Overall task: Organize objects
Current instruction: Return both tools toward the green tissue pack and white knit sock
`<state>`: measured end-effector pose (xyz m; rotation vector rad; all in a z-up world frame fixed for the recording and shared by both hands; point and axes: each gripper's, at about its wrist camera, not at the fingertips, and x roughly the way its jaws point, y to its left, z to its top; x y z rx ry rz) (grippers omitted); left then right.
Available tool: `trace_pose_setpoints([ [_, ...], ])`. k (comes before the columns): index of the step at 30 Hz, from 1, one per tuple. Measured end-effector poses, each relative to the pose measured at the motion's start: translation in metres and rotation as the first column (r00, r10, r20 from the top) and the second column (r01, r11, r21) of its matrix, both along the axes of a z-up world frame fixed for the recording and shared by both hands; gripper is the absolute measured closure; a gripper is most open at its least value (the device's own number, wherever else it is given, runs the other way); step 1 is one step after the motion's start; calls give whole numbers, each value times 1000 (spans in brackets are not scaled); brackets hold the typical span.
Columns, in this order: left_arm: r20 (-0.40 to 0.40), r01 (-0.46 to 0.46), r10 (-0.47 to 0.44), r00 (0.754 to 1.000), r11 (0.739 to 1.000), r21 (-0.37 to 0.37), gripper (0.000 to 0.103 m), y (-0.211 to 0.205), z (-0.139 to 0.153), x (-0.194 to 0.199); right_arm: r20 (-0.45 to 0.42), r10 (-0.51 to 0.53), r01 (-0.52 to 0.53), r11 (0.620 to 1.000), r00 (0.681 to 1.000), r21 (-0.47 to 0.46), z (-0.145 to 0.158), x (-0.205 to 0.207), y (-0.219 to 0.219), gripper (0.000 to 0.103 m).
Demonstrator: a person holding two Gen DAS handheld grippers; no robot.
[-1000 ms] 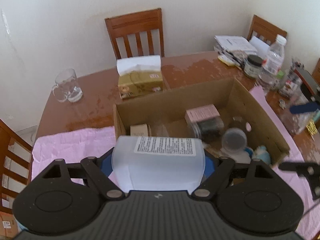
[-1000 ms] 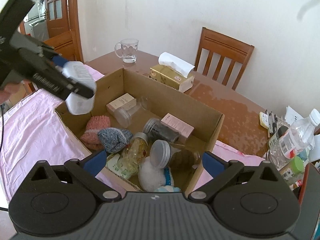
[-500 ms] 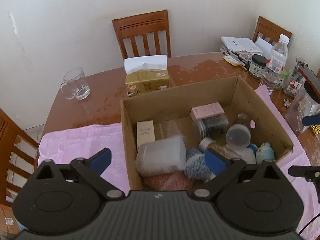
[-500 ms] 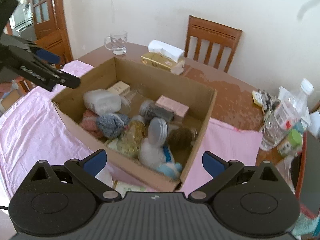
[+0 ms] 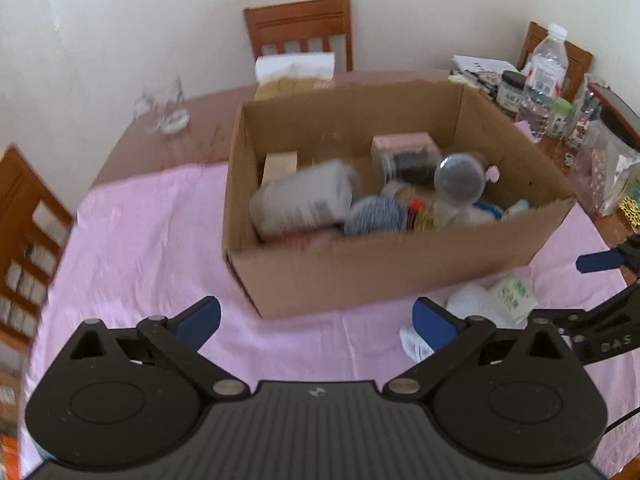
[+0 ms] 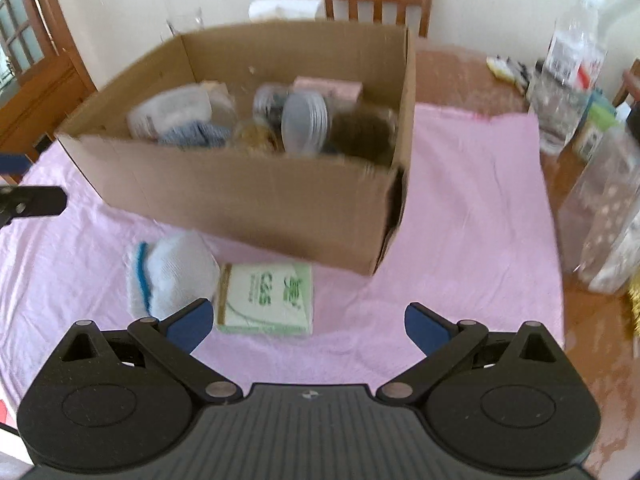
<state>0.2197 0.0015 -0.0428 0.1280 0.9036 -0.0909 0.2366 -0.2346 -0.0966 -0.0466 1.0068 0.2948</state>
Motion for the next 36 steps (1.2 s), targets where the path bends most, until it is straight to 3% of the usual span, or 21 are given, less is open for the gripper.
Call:
trace_pose_setpoints([
  [8, -44, -153, 151, 988, 988, -26, 1, 16, -27, -18, -6, 30, -30, 1000, 1000, -6, -17, 3, 20, 0],
  [20, -41, -177, 175, 984, 984, -36, 1, 26, -27, -24, 25, 0, 2, 997, 1000, -80, -34, 15, 31, 0],
  [29, -49, -65, 62, 997, 996, -59, 1, -2, -28, -17, 39, -79, 82, 992, 996, -97, -34, 8, -13, 0],
  [33, -50, 45, -49, 998, 996, -74, 1, -23, -27, -14, 40, -41, 45, 994, 998, -96, -34, 7, -22, 0],
  [36, -57, 165, -169, 984, 984, -62, 1, -40, -29, -13, 40, -11, 15, 995, 999, -95, -34, 8, -27, 0],
])
